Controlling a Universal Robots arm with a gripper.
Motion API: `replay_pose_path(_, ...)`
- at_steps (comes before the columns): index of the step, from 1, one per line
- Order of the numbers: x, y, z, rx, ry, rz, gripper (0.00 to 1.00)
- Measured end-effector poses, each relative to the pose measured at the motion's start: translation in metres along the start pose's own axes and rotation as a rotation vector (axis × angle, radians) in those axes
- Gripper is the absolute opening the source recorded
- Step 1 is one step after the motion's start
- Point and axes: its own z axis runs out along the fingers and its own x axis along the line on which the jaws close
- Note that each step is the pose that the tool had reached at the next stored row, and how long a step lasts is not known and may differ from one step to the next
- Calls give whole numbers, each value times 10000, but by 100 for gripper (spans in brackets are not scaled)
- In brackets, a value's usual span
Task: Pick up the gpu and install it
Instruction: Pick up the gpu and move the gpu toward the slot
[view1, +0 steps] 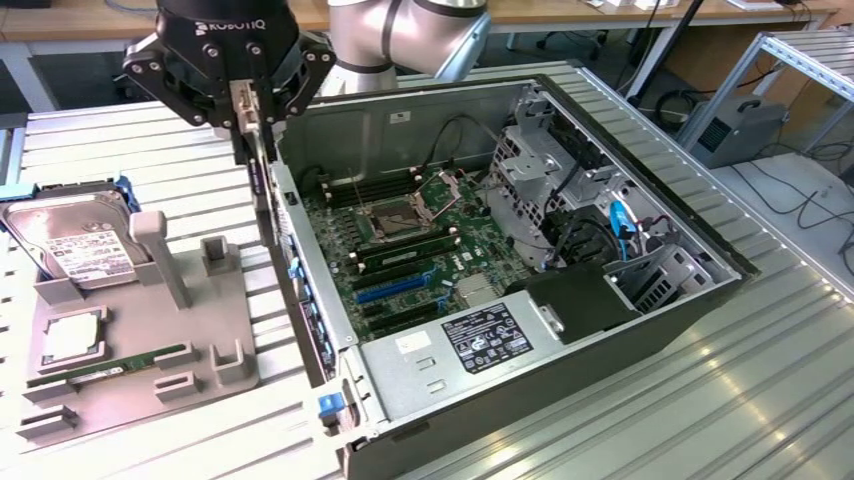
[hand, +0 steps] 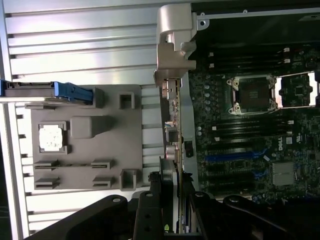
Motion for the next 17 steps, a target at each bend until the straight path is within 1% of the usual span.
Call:
replay_pose_path(3,-110,8,4,-1,-1,-1,27)
replay_pose_path(5,-207,16,6,0,-1,0,27)
replay_pose_path(7,-275,21,8,1,-1,0,27)
replay_pose_path(17,-333,25,9,3,-1,0,27)
